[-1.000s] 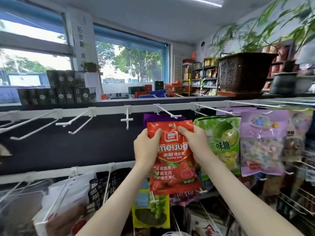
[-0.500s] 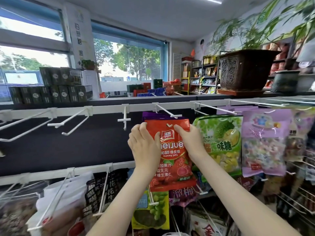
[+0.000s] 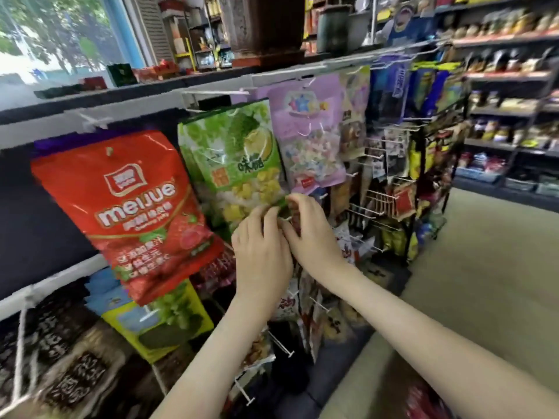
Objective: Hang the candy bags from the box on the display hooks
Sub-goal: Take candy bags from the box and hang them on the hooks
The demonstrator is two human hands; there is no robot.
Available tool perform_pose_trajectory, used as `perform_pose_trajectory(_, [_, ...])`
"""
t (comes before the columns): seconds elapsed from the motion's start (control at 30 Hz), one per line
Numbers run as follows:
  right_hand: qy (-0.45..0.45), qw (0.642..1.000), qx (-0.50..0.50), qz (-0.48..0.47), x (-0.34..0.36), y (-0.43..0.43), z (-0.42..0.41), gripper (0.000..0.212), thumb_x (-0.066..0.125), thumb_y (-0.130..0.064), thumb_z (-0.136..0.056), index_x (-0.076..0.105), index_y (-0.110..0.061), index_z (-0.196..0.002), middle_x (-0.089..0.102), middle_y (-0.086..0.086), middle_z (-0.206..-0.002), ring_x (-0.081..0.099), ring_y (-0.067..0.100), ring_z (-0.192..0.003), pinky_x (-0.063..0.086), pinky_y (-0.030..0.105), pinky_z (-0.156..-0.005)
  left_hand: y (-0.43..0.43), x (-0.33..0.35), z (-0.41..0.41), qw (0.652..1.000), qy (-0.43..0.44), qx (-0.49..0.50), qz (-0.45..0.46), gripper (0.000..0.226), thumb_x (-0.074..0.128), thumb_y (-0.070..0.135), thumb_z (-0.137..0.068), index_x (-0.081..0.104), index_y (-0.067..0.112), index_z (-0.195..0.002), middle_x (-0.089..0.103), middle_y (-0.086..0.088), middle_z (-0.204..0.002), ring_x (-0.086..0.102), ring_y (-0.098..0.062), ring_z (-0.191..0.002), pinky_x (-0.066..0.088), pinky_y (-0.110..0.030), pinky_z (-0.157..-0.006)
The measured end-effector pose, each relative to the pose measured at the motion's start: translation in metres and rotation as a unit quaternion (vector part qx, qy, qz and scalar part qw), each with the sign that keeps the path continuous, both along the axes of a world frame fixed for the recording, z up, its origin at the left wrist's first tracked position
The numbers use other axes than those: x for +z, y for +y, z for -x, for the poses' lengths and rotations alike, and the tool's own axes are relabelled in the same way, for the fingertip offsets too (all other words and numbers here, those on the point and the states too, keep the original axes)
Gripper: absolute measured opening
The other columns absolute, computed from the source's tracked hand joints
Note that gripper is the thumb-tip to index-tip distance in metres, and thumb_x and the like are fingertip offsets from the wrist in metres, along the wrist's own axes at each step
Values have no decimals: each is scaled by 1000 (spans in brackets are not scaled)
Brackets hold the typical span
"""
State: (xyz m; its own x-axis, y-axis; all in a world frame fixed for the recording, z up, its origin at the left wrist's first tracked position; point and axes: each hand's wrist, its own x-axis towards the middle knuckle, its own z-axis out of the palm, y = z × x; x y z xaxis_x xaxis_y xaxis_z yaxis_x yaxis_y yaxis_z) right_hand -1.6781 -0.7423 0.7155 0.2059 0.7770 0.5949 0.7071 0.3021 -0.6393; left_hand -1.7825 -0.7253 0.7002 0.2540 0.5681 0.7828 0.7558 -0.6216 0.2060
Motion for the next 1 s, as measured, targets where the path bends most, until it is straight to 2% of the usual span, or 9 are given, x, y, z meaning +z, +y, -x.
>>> perform_pose_trajectory(0.07, [1,999,-38,38,-20,-17,-40,34,52,-18,-95,46,-9,-128,52,5,-123,45,17,-118,39,29,-100,-7,-19,-35,997,14,-55,47,33,49,14,-91,58,0,-120,58,-18,-122,56,-34,-110,46,-44,-90])
perform_pose_trajectory(0.17, [8,989,-102,106,-53,-44,-102,37,51,-24,-96,45,-13,-130,50,2,-126,46,16,-118,40,26,-97,-18,-47,-88,986,49,-135,86,34,55,15,-89,55,-1,-119,58,-17,-119,54,-33,-109,45,-41,-92])
perform_pose_trajectory(0.27, [39,973,-164,158,-90,-73,-165,34,54,-26,-94,47,-14,-125,53,3,-120,51,19,-112,47,38,-91,-30,-82,-148,967,94,-196,132,31,54,20,-88,56,0,-112,59,-18,-112,56,-35,-103,46,-41,-88])
perform_pose_trajectory(0.4, [109,934,-242,238,-146,-120,-251,31,58,-21,-91,50,-10,-119,54,6,-116,51,22,-110,42,33,-90,-57,-142,-232,924,160,-244,248,40,39,33,-88,57,2,-106,58,-17,-108,55,-37,-100,46,-43,-87])
perform_pose_trajectory(0.53, [187,882,-295,316,-223,-162,-329,31,61,-17,-89,52,-5,-116,57,13,-114,53,27,-111,37,30,-92,-92,-219,-300,880,221,-253,336,27,55,22,-86,59,1,-101,59,-17,-95,58,-38,-88,49,-41,-76])
perform_pose_trajectory(0.67, [237,821,-312,415,-324,-194,-372,31,60,-21,-88,50,-11,-116,56,8,-110,56,26,-104,43,32,-90,-116,-315,-339,825,258,-256,432,32,49,24,-95,56,4,-119,58,-14,-115,54,-34,-109,41,-40,-93])
perform_pose_trajectory(0.77, [255,781,-322,471,-417,-210,-377,31,59,-23,-90,51,-11,-118,57,6,-112,56,25,-103,45,36,-90,-127,-398,-359,781,231,-232,532,36,43,24,-100,47,7,-132,51,-9,-129,50,-28,-117,38,-34,-95])
perform_pose_trajectory(0.93, [272,751,-303,520,-592,-202,-359,24,52,-22,-93,50,-14,-116,55,-1,-107,55,23,-104,44,32,-79,-116,-567,-394,724,228,-200,620,26,40,20,-99,49,12,-122,60,-10,-110,60,-29,-97,49,-39,-79])
perform_pose_trajectory(1.0, [289,743,-304,522,-655,-190,-349,29,51,-23,-94,48,-16,-122,55,3,-116,54,26,-111,45,35,-85,-112,-634,-395,681,256,-209,653,29,41,17,-98,48,10,-126,58,-14,-120,57,-31,-110,47,-39,-90])
